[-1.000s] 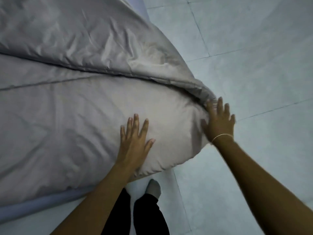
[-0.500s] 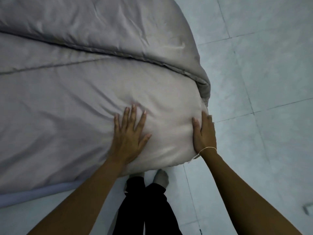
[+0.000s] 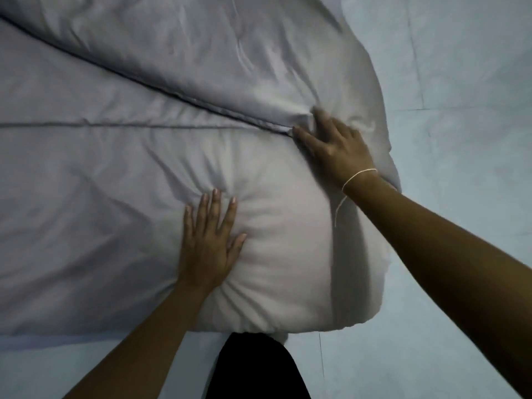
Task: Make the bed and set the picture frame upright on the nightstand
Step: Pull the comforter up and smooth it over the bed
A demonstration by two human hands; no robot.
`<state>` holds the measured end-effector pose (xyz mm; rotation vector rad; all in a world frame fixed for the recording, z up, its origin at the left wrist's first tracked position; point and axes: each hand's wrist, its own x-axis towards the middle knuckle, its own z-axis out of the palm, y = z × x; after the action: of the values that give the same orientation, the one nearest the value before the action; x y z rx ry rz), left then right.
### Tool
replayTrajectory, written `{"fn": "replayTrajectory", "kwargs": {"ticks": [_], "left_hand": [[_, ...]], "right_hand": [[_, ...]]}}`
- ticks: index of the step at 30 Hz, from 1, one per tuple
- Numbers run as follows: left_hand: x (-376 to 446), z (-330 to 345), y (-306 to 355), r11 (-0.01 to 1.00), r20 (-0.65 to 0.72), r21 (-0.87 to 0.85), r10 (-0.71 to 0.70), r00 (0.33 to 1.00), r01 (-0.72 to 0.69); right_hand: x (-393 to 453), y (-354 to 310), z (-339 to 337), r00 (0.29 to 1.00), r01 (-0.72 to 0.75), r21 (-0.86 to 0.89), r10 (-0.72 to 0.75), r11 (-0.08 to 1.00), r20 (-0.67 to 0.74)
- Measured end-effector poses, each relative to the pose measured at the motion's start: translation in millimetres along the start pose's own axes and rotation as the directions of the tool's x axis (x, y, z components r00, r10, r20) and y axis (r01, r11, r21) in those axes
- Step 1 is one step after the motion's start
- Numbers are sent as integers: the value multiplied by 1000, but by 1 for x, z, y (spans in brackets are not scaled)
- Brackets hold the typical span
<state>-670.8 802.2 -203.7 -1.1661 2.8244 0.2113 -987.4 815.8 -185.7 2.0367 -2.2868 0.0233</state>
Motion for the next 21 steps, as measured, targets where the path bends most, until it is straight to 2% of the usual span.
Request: {"fn": "replayTrajectory", "kwargs": {"ticks": [2,5,6,7,8,9,10,11,14,15,18,21], "left_hand": [[3,-1,-2,1000,-8,-8,7,1000,-7],[3,-1,-3,1000,-17,-15,8,1000,-9],[3,-1,-4,1000,-13,-20,14,1000,-14],[2,-1,-4,1000,-12,-19,17,1000,-17],[3,-1,-5,1000,-17,-15,18,1000,-18],[5,-1,-5,1000,-20,-10,17,1000,-17],[6,-2,-4,1000,-18,-11,13,1000,-14],[7,-2,-3,1000,-15,-15,5,1000,-5],[17,-2,4,999,-39,-33,-37,999,36],[24,-3,9,998,-52,-48,-50,997,47],[58,-9,20,994,-78,-79,-86,993,80],[83,-12,31,997,-49,-57,-57,997,54]], "right_hand": [[7,41,-5,999,16,-7,-16,1000,29],[17,110,-17,965,-243,-36,246,969,88],[19,132,-22,920,-369,-37,371,929,124],[20,151,-28,844,-509,-42,508,860,170],[22,165,-35,739,-644,-47,637,763,218],[24,172,-39,643,-733,-53,717,678,270],[25,172,-40,600,-763,-57,739,643,306],[24,165,-38,614,-751,-38,719,659,326],[5,103,-21,794,-593,117,555,796,248],[-7,72,-14,831,-548,164,510,821,221],[-49,-23,0,873,-474,286,402,833,275],[-92,-62,11,827,-550,296,461,781,320]]}}
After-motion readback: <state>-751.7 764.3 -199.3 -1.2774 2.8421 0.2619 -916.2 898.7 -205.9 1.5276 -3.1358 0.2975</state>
